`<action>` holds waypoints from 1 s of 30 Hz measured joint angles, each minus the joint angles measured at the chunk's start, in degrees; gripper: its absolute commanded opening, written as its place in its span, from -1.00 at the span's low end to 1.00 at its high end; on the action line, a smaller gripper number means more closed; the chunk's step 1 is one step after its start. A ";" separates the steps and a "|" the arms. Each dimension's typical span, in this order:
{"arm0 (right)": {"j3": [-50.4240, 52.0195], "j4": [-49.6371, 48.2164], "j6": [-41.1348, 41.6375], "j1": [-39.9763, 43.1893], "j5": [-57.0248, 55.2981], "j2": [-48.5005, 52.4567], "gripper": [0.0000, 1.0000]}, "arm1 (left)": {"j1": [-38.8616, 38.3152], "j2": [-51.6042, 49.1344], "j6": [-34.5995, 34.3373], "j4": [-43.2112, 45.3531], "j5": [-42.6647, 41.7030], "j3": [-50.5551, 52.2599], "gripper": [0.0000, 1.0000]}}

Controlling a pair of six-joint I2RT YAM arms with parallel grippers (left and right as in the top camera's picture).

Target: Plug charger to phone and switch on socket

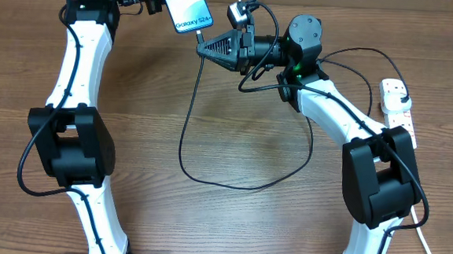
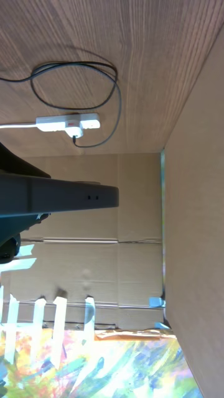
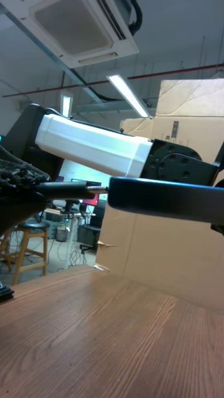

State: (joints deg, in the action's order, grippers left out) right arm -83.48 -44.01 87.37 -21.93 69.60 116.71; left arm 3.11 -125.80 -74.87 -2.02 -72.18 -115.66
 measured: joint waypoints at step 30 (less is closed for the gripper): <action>0.00 0.02 -0.04 -0.02 -0.76 0.00 -0.92 | -0.28 -0.02 0.02 0.00 0.00 0.00 -0.91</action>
State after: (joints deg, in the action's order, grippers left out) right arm -83.48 -43.99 87.33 -21.96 68.84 116.71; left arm 2.83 -125.82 -74.85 -2.02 -72.18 -115.66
